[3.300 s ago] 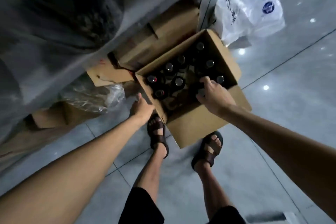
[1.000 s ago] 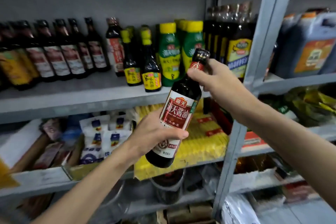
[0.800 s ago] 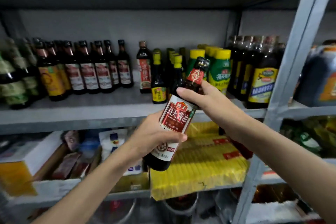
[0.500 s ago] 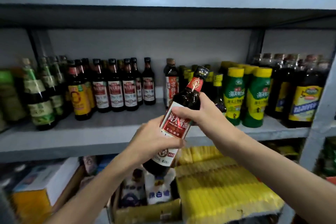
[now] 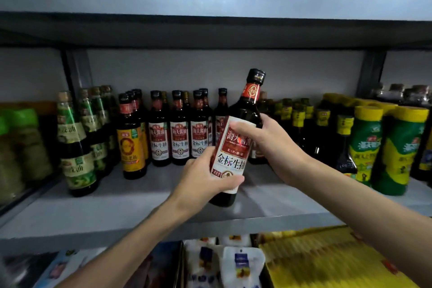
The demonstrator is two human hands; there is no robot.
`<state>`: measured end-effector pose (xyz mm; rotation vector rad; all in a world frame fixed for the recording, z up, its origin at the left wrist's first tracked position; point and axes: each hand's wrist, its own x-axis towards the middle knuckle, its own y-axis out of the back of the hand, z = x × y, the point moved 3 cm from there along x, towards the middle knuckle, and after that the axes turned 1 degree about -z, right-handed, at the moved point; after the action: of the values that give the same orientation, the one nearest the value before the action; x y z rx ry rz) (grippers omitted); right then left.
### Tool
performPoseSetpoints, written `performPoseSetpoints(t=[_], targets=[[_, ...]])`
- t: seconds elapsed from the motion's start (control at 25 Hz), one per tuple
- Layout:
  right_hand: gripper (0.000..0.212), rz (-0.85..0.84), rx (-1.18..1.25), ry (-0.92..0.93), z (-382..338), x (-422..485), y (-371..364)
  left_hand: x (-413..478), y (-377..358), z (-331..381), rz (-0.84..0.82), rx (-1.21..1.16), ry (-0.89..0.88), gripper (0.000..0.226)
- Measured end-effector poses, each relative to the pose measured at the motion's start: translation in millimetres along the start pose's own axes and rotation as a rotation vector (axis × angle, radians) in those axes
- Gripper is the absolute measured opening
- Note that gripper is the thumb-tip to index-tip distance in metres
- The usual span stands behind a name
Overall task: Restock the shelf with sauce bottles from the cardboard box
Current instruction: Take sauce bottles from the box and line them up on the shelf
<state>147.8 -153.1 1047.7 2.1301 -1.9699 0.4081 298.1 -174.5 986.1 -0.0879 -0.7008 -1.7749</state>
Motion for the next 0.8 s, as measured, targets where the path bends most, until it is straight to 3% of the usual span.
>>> performPoseSetpoints(t=[0.16,0.28,0.36,0.44,0.56,0.64,0.8], targets=[[0.025,-0.103,-0.115,-0.092,39,35,4,32,7,-18,0.08,0.148,0.018,0.054],[0.027,-0.088,-0.077,-0.108,66,68,13,58,5,-31,0.03,0.253,0.02,0.057],[0.035,-0.058,-0.068,-0.088,83,89,18,74,5,-42,-0.07,0.278,0.043,0.064],[0.046,-0.037,-0.073,-0.09,99,100,20,87,11,-60,-0.286,0.372,0.123,0.084],[0.034,-0.036,-0.179,-0.078,113,114,24,91,31,-93,-0.586,0.761,0.252,0.106],[0.028,0.01,-0.236,-0.037,115,128,25,89,44,-105,-0.679,0.877,0.333,0.109],[0.036,0.04,-0.324,0.05,120,152,22,96,58,-121,-0.734,0.891,0.343,0.111]])
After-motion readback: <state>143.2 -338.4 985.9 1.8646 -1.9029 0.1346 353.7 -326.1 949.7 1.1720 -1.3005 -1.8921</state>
